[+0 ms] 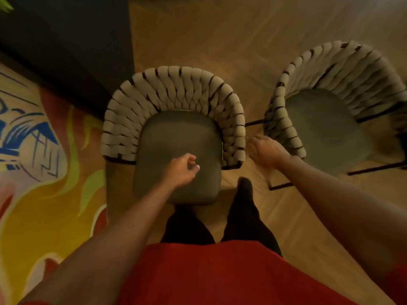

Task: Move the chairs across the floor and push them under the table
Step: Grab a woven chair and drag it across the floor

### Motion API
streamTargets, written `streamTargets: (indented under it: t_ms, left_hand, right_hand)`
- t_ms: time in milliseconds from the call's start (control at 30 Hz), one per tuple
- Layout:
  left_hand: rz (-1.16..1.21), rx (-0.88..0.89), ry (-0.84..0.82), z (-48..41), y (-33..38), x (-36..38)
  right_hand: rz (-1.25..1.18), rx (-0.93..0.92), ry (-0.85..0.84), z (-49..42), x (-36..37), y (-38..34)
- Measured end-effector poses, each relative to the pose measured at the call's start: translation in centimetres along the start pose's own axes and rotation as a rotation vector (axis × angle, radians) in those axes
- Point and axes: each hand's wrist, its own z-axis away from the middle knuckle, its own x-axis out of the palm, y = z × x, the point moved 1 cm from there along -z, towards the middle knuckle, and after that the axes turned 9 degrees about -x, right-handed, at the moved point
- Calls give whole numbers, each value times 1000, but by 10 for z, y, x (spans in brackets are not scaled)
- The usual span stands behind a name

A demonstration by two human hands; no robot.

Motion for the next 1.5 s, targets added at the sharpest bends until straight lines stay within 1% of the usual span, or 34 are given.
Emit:
streamTargets:
  t_ms: [67,133,267,400,467,533,600,667,800,933,1067,1200,1300,1400,1500]
  left_hand:
    - [53,-27,7,-15,18,20]
    - [111,-55,1,-26,42,45]
    - [279,-99,33,-56,95,99]
    - [420,-203,107,-93,140,143]
    - [413,-247,141,-112,152,161]
    - [347,-305,201,-122,160,172]
    - [214,-322,264,-129,163,177]
    - [90,-285,261,-133,162,177]
    - [-33,-215,227,-130,155,167]
    - [-126,-159,195,-107,118,170]
    - [-198,-107,121,-75,61,166]
    - [-262,-92,64,-37,-3,153]
    - [-290,-64,32,-14,-55,142]
    - [-341,-54,39,1,-103,128]
    - [-377,-68,101,12,-132,117]
  right_hand:
    - [64,-34,-36,-20,-7,22]
    - [145,-106,-75,-45,-15,45]
    - [344,-398,-45,-107,-36,82]
    - [599,-649,-94,-164,-47,103]
    - [736,-748,-111,-184,-46,103]
    - [885,-811,-109,-197,-42,95]
    - [997,-805,-129,-205,-36,89]
    - [1035,-777,-126,-206,-31,87]
    - [1038,-775,-88,-201,-25,89]
    - [1035,-754,-84,-178,5,79]
    - [890,-808,-87,-147,43,58]
    - [696,-739,-73,-105,84,21]
    - [551,-749,-23,-78,114,-10]
    - [429,-767,-10,-53,127,-44]
    - [379,-748,-17,-39,133,-61]
